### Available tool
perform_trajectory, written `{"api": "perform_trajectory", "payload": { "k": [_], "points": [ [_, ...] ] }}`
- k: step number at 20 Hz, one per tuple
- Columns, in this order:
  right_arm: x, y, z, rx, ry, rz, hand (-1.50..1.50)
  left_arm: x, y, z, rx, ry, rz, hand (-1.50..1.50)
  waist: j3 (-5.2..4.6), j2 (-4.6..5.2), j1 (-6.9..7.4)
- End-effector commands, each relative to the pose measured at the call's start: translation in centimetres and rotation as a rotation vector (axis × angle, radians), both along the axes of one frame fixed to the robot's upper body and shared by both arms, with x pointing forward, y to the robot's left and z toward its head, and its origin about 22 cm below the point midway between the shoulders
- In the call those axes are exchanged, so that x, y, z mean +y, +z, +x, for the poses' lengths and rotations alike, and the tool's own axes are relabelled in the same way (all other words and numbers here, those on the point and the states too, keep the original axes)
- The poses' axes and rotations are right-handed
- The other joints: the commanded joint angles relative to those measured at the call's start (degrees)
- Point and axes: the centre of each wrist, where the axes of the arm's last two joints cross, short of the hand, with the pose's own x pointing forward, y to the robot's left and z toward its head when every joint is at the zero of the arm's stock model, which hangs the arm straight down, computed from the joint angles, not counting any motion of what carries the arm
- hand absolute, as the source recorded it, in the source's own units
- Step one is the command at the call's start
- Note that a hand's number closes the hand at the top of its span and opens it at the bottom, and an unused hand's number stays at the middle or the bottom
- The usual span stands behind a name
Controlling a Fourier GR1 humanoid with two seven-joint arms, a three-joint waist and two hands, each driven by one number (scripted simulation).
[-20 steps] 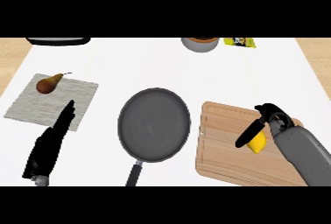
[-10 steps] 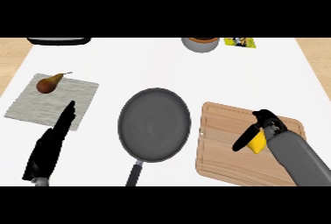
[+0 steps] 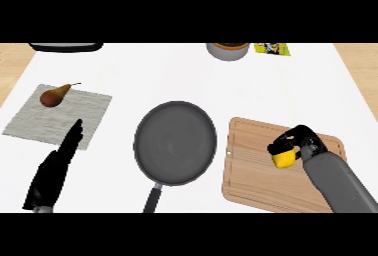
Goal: Pick the lemon from the cutting board and place it in the pan
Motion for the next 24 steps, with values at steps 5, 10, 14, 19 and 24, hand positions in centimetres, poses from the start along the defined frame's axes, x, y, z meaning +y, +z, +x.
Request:
{"api": "perform_trajectory", "payload": {
  "k": [5, 10, 14, 19, 24],
  "points": [
    [3.7, -2.5, -7.3, -0.05, 0.294, -0.052, 1.5, 0.3, 0.0, -0.4, 0.015, 0.041, -0.002, 0.0, 0.66, -0.07, -1.24],
    [4.2, -0.2, -10.8, -0.204, 0.429, -0.175, 1.5, -1.1, 0.4, -1.3, 0.028, -0.005, -0.009, 0.0, 0.69, 0.07, -0.66],
    [3.0, 3.2, -11.7, -0.449, 0.411, -0.375, 1.5, 0.3, 0.7, -0.5, -0.003, 0.018, -0.005, 0.0, 0.62, -0.16, -1.47],
    [4.7, 7.3, -11.1, -0.876, 0.516, -0.518, 1.5, 1.0, 0.3, -0.5, 0.025, 0.026, -0.008, 0.0, 0.6, -0.27, -1.18],
    [7.7, 10.9, -12.0, -1.033, 0.547, -0.521, 1.5, -0.2, 0.1, -0.8, 0.011, -0.004, -0.003, 0.0, 0.65, 0.21, 0.06]
  ]
}}
